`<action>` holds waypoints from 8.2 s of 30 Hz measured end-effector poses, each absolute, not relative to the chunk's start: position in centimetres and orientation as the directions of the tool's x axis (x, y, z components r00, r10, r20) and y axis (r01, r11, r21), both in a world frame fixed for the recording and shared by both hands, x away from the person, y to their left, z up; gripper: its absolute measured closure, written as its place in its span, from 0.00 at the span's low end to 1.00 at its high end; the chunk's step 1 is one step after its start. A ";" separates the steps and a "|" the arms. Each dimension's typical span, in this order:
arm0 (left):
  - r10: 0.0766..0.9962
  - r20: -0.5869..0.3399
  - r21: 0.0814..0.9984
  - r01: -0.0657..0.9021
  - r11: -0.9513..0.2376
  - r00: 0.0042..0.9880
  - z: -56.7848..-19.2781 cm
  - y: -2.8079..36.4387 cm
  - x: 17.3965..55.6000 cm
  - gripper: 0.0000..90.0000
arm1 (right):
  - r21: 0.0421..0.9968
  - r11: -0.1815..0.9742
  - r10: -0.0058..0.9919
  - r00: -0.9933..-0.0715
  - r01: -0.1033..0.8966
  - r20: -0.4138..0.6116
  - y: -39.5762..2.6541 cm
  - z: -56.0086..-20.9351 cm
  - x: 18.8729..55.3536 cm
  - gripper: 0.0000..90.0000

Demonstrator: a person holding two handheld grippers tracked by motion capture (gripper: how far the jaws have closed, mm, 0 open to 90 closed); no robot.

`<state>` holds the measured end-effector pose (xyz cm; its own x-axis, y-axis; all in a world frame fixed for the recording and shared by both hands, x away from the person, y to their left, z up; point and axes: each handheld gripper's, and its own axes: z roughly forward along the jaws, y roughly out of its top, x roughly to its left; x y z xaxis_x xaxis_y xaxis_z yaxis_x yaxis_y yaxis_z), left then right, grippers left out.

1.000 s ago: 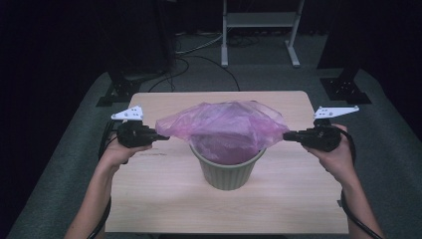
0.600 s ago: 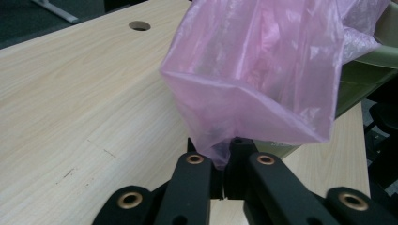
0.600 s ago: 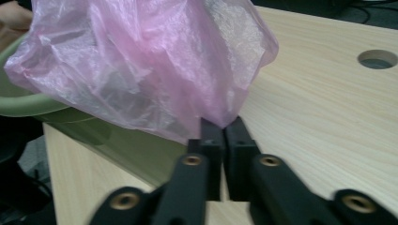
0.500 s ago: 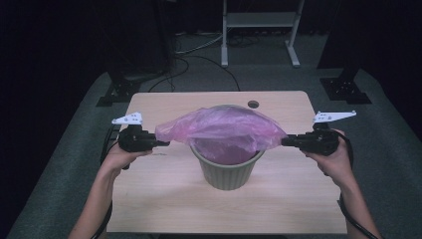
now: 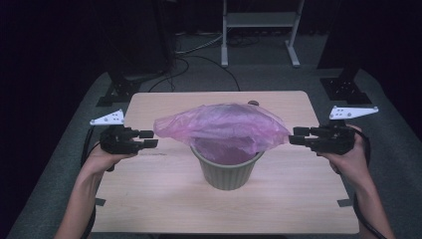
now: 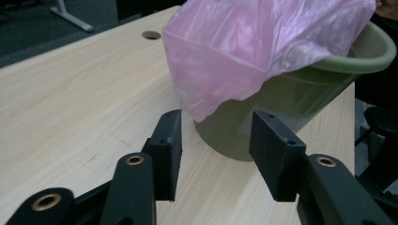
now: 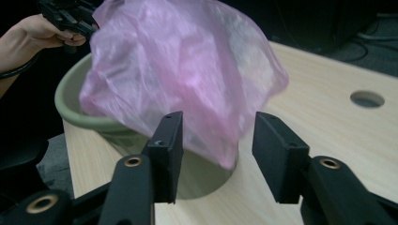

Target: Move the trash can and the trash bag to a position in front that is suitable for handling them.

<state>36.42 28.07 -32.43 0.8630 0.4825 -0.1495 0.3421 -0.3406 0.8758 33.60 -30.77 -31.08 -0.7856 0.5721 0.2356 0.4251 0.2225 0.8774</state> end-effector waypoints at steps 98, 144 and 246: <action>0.302 -0.120 0.792 0.275 -0.546 0.946 -36.0 25.0 31.6 0.69 | 0.784 0.475 0.413 -0.888 0.398 0.201 -28.8 -33.7 26.3 0.73; 0.278 -0.021 0.793 0.185 -0.581 0.960 -31.6 18.9 34.9 0.84 | 0.777 0.575 0.259 -0.958 0.257 0.125 -18.9 -28.8 31.7 0.88; 0.493 -0.122 0.832 0.360 -0.423 0.861 -31.7 20.4 43.1 0.64 | 0.846 0.255 0.663 -0.722 0.469 0.200 -28.8 -28.7 37.7 0.77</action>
<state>43.06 20.37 -31.69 0.8615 0.4929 -0.1220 0.3596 -0.4225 0.8320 37.65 -28.84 -28.69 -0.7215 0.6629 0.1998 0.4688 0.2554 0.8456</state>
